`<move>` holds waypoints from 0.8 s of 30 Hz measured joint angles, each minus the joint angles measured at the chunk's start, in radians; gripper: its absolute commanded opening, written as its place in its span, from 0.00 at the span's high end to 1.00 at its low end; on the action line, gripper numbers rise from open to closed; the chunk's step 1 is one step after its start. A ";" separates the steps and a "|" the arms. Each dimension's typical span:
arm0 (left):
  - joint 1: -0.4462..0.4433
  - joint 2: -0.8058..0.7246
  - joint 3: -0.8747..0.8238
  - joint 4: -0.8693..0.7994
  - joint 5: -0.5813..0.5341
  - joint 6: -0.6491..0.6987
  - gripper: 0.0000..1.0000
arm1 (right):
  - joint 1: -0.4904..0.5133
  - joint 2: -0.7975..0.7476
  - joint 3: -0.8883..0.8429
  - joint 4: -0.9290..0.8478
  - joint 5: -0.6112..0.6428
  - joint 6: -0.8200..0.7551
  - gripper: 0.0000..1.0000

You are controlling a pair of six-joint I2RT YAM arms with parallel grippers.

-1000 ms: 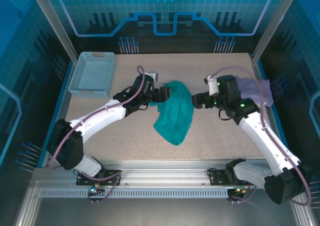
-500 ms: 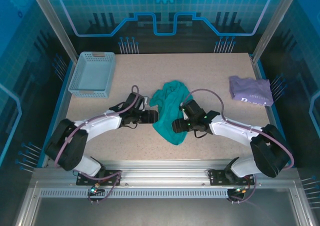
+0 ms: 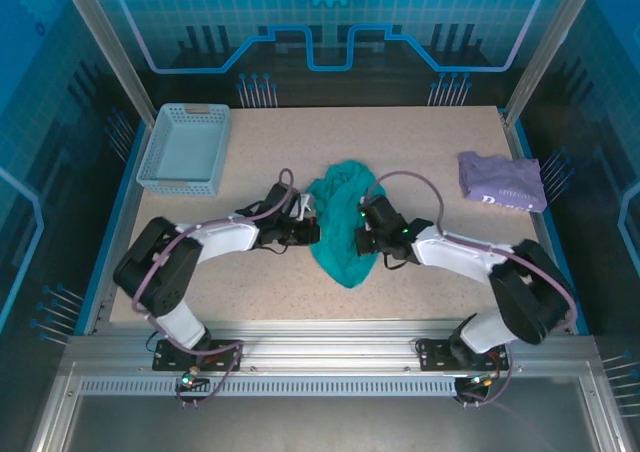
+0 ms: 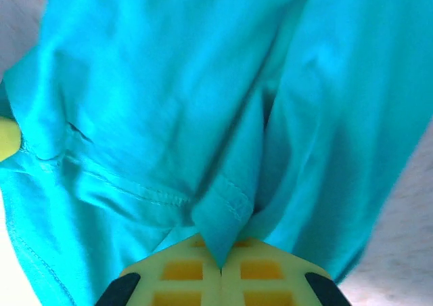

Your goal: Fold the inside-out t-shirt

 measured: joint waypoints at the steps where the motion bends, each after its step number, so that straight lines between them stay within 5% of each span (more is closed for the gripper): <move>1: 0.009 -0.068 0.000 -0.005 -0.003 0.000 1.00 | -0.016 -0.063 0.013 -0.010 0.001 -0.020 1.00; 9: 0.028 -0.511 0.232 -0.023 -0.145 0.020 1.00 | -0.089 -0.380 0.378 -0.043 0.000 -0.187 1.00; 15: 0.032 -0.544 0.500 -0.059 -0.312 0.117 1.00 | -0.160 -0.388 0.610 -0.065 0.009 -0.291 1.00; 24: 0.040 -0.512 0.559 -0.111 -0.410 0.192 1.00 | -0.182 -0.341 0.707 -0.116 -0.068 -0.326 1.00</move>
